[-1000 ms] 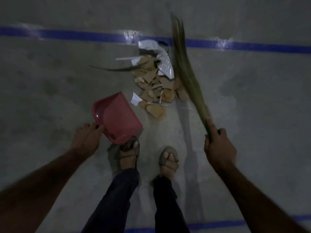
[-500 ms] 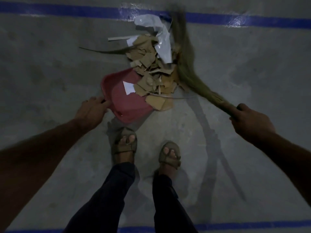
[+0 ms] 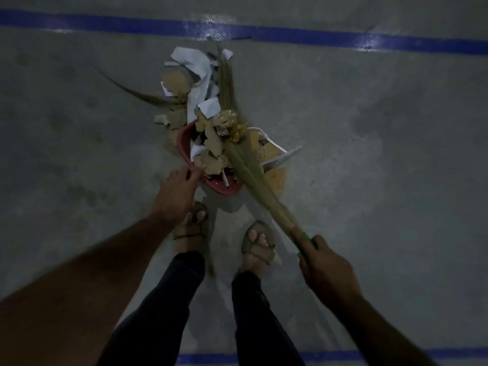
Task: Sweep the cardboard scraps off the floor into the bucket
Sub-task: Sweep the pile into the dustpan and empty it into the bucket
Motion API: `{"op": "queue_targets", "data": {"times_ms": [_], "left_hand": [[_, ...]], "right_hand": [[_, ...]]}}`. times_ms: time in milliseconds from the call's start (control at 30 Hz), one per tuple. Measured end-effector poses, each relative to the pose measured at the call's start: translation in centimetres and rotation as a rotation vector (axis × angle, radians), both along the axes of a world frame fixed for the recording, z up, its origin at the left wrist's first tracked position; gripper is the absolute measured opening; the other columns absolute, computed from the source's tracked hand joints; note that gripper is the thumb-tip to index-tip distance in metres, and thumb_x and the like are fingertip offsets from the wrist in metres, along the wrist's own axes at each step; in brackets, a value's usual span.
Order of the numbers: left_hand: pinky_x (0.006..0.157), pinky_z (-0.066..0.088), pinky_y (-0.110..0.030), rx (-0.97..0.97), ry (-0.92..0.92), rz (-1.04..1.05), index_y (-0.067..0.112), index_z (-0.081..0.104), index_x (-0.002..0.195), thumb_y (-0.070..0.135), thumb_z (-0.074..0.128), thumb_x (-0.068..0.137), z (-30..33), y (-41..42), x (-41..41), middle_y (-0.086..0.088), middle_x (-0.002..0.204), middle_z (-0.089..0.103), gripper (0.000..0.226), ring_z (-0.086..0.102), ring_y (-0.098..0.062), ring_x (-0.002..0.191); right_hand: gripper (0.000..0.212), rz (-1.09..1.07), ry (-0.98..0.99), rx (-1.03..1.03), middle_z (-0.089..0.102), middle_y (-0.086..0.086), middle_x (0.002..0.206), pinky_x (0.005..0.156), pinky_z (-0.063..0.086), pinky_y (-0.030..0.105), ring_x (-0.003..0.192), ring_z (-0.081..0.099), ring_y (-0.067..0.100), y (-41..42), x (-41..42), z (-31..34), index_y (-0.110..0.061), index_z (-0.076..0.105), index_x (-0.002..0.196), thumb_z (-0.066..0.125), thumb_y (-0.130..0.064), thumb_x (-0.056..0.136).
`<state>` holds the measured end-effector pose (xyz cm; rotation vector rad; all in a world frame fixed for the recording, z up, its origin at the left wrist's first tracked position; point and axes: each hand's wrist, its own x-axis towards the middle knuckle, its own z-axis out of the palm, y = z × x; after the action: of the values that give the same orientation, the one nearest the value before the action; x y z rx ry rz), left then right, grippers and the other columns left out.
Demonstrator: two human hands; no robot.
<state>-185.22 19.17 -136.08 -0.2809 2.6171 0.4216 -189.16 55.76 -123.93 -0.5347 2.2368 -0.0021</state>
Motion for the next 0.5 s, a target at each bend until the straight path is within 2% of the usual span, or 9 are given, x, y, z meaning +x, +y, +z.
{"op": "queue_targets", "data": {"times_ms": [67,100,167,233,333,433,500], "left_hand": [[0.068,0.04,-0.039,-0.002,-0.007,0.045,0.023,0.039,0.146,0.024,0.052,0.093,1.8,0.8,1.1,-0.008,0.102,0.048,0.055,0.049,-0.029,0.087],[0.069,0.042,-0.039,0.007,-0.007,0.069,0.023,0.039,0.146,0.024,0.051,0.093,3.1,1.3,1.6,-0.008,0.104,0.048,0.054,0.05,-0.03,0.088],[0.072,0.044,-0.039,0.035,0.004,0.092,0.023,0.042,0.143,0.023,0.06,0.087,6.0,2.4,2.3,-0.008,0.109,0.049,0.059,0.051,-0.029,0.092],[0.074,0.044,-0.04,0.063,0.029,0.106,0.021,0.045,0.14,0.018,0.072,0.078,9.0,3.6,3.0,-0.006,0.108,0.048,0.068,0.048,-0.028,0.093],[0.075,0.044,-0.04,0.038,0.047,0.156,0.023,0.045,0.138,0.013,0.073,0.077,14.2,5.8,3.7,-0.006,0.107,0.047,0.068,0.046,-0.026,0.094],[0.076,0.044,-0.04,-0.002,0.095,0.2,0.02,0.048,0.135,0.011,0.065,0.085,20.8,8.0,4.1,-0.009,0.106,0.049,0.053,0.046,-0.029,0.095],[0.074,0.044,-0.041,-0.015,0.133,0.216,0.018,0.051,0.132,0.008,0.061,0.087,25.5,9.0,4.5,-0.01,0.104,0.05,0.047,0.047,-0.031,0.093]], "right_hand": [[0.069,-0.029,0.002,-0.037,0.046,-0.002,0.09,0.035,0.028,0.021,0.044,0.033,0.01,-0.2,1.9,1.4,-0.033,0.029,0.152,0.062,-0.029,0.091],[0.07,-0.048,-0.016,-0.049,0.046,-0.002,0.092,0.035,0.034,0.024,0.045,0.037,0.012,-0.2,2.8,2.4,-0.034,0.025,0.153,0.058,-0.031,0.092],[0.072,-0.077,-0.026,-0.05,0.045,-0.002,0.098,0.041,0.047,0.032,0.049,0.047,0.016,-0.1,4.3,4.5,-0.037,0.013,0.156,0.049,-0.036,0.094],[0.074,-0.116,0.011,-0.051,0.045,-0.002,0.098,0.039,0.043,0.032,0.048,0.048,0.017,0.3,5.7,7.0,-0.035,0.014,0.156,0.052,-0.036,0.092],[0.077,-0.132,0.06,-0.058,0.048,0.001,0.099,0.037,0.043,0.034,0.047,0.048,0.019,1.0,7.2,11.7,-0.036,0.014,0.154,0.058,-0.036,0.091],[0.068,-0.191,0.063,-0.104,0.046,0.0,0.108,0.052,0.05,0.039,0.065,0.057,0.021,2.1,8.2,17.9,-0.046,0.0,0.151,0.043,-0.042,0.099],[0.064,-0.228,0.076,-0.132,0.044,-0.001,0.108,0.056,0.05,0.039,0.071,0.058,0.02,2.7,8.9,22.3,-0.049,-0.003,0.15,0.038,-0.043,0.102]]}}
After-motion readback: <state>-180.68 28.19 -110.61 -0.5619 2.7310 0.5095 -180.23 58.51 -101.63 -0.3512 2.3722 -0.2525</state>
